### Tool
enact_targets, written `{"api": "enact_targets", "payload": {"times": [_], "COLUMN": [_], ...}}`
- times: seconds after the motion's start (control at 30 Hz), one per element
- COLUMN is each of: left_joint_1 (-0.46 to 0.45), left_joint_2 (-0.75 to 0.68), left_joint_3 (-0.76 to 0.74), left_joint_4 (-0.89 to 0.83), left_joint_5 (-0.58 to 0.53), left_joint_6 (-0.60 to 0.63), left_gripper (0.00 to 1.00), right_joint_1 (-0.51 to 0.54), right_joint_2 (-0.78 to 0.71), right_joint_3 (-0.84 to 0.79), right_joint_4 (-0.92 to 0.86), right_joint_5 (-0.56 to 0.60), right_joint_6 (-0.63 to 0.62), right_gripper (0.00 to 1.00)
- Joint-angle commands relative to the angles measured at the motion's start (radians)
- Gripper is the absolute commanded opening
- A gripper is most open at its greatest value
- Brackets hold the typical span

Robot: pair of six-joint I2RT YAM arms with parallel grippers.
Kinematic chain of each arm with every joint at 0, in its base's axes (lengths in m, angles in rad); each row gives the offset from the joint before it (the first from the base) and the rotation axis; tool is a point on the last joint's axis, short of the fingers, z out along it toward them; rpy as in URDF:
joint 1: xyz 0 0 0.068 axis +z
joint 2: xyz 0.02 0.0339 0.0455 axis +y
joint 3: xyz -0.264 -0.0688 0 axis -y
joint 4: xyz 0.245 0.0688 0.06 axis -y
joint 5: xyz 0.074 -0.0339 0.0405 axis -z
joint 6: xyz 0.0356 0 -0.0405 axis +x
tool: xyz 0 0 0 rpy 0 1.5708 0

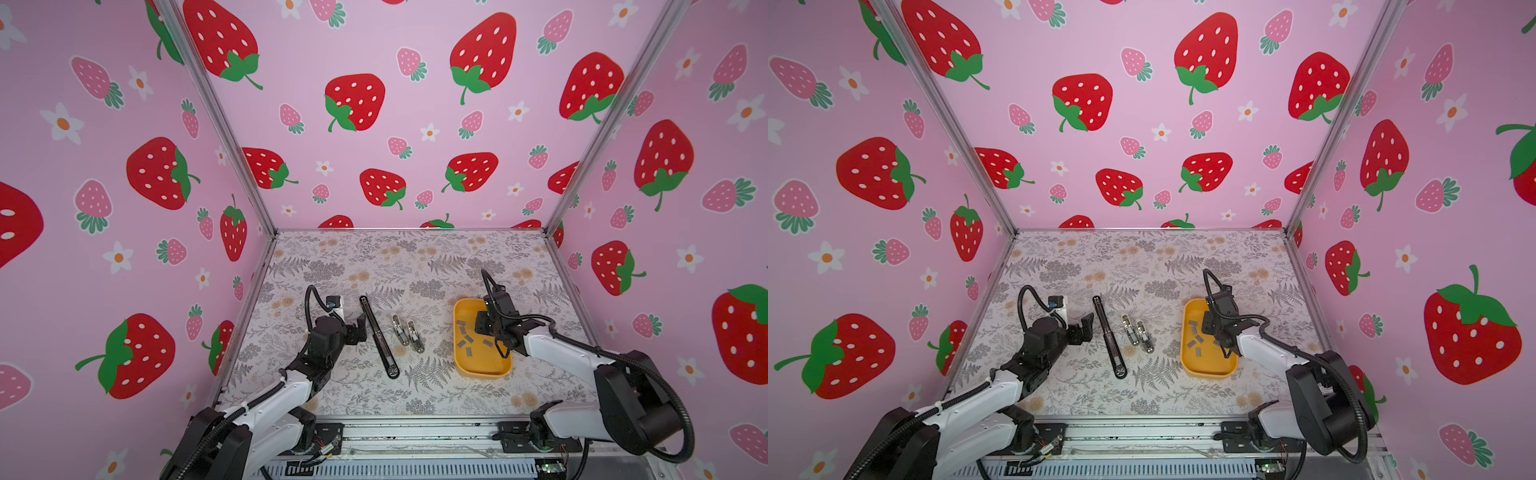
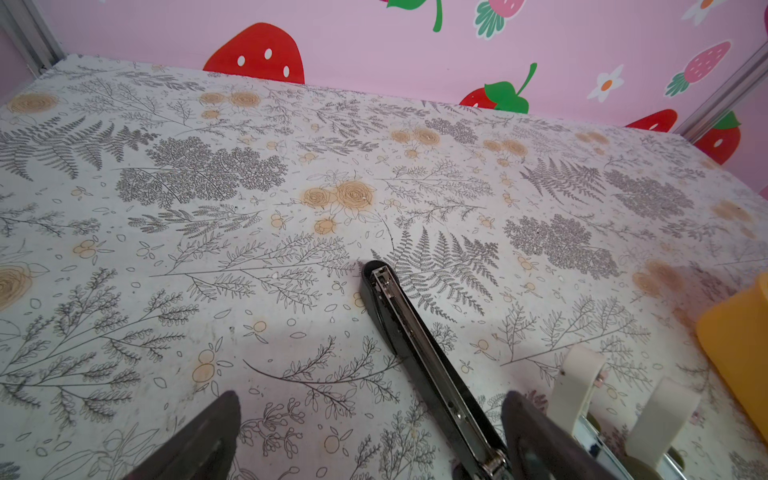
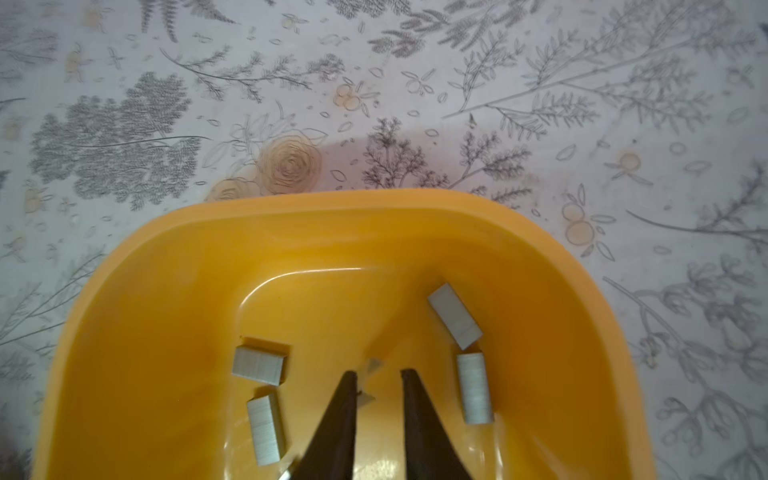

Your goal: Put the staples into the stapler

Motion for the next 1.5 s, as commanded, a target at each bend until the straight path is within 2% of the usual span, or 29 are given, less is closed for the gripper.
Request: {"api": "enact_targets", "payload": {"times": [0.0, 0.03, 0.07, 0.13, 0.17, 0.2, 0.3, 0.33, 0.4, 0.43, 0.47, 0.5, 0.53, 0.57, 0.6, 0.67, 0.7, 0.73, 0.77, 0.8, 0.87, 0.97, 1.13, 1.47], "left_joint_1": [0.005, 0.006, 0.005, 0.006, 0.006, 0.005, 0.007, 0.006, 0.01, 0.011, 0.011, 0.011, 0.013, 0.013, 0.013, 0.014, 0.013, 0.014, 0.013, 0.014, 0.014, 0.013, 0.014, 0.015], "left_joint_2": [0.004, 0.002, -0.002, -0.016, -0.024, -0.03, -0.037, -0.037, -0.035, -0.035, -0.033, -0.028, -0.022, -0.014, -0.009, 0.003, 0.008, 0.017, 0.028, 0.039, 0.068, 0.1, 0.132, 0.143], "left_joint_3": [0.063, 0.071, 0.079, 0.093, 0.095, 0.094, 0.092, 0.094, 0.105, 0.112, 0.119, 0.124, 0.129, 0.135, 0.14, 0.154, 0.153, 0.15, 0.149, 0.151, 0.171, 0.197, 0.202, 0.21], "left_joint_4": [-0.047, -0.05, -0.052, -0.057, -0.056, -0.05, -0.044, -0.042, -0.043, -0.044, -0.042, -0.038, -0.03, -0.02, -0.015, -0.012, -0.002, 0.014, 0.034, 0.043, 0.037, 0.019, 0.044, 0.058], "left_joint_5": [-0.051, -0.051, -0.056, -0.067, -0.07, -0.072, -0.111, -0.123, -0.135, -0.134, -0.129, -0.121, -0.111, -0.096, -0.078, -0.041, -0.028, -0.018, -0.012, -0.008, 0.001, 0.002, 0.004, 0.007], "left_joint_6": [-0.002, 0.007, 0.012, 0.024, 0.033, 0.04, 0.06, 0.067, 0.077, 0.083, 0.092, 0.102, 0.114, 0.13, 0.144, 0.17, 0.177, 0.184, 0.19, 0.193, 0.201, 0.204, 0.215, 0.226], "left_gripper": [0.99, 0.99, 0.99, 0.99, 0.99, 0.99, 0.99, 0.99, 0.99, 0.99, 0.99, 0.99, 0.99, 0.99, 0.99, 0.99, 0.99, 0.99, 0.99, 0.99, 0.99, 0.99, 0.99, 0.99], "right_joint_1": [0.023, -0.019, -0.037, -0.013, -0.009, -0.015, -0.038, -0.044, -0.04, -0.042, -0.051, -0.073, -0.101, -0.107, -0.107, -0.109, -0.107, -0.107, -0.107, -0.103, -0.079, -0.032, 0.044, 0.099], "right_joint_2": [-0.005, -0.023, -0.028, 0.013, 0.039, 0.042, -0.083, -0.095, 0.002, 0.043, 0.024, -0.037, -0.121, -0.172, -0.165, -0.064, -0.055, -0.074, -0.105, -0.124, -0.131, -0.119, -0.095, -0.016], "right_joint_3": [0.013, -0.019, -0.03, 0.021, 0.043, 0.04, -0.08, -0.085, 0.031, 0.075, 0.064, 0.004, -0.09, -0.143, -0.122, 0.015, 0.033, 0.021, -0.003, -0.018, -0.01, 0.0, -0.011, 0.004], "right_joint_4": [-0.029, 0.003, 0.006, -0.094, -0.133, -0.124, 0.034, 0.035, -0.156, -0.221, -0.188, -0.085, 0.08, 0.159, 0.114, -0.098, -0.113, -0.081, -0.025, 0.019, 0.021, -0.007, -0.054, -0.146], "right_joint_5": [-0.059, -0.141, -0.149, -0.046, -0.043, -0.072, -0.152, -0.132, 0.002, 0.032, -0.029, -0.165, -0.309, -0.326, -0.263, -0.125, -0.114, -0.145, -0.194, -0.232, -0.233, -0.197, -0.203, -0.183], "right_joint_6": [-0.042, -0.01, 0.014, 0.014, 0.005, -0.016, -0.008, -0.013, -0.035, -0.045, -0.07, -0.09, -0.07, -0.034, -0.029, -0.051, -0.057, -0.068, -0.071, -0.073, -0.092, -0.102, -0.148, -0.173], "right_gripper": [0.04, 0.0, 0.0, 0.0, 0.0, 0.0, 0.0, 0.0, 0.0, 0.0, 0.0, 0.0, 0.13, 0.22, 0.2, 0.0, 0.0, 0.01, 0.12, 0.18, 0.25, 0.3, 0.39, 0.43]}}
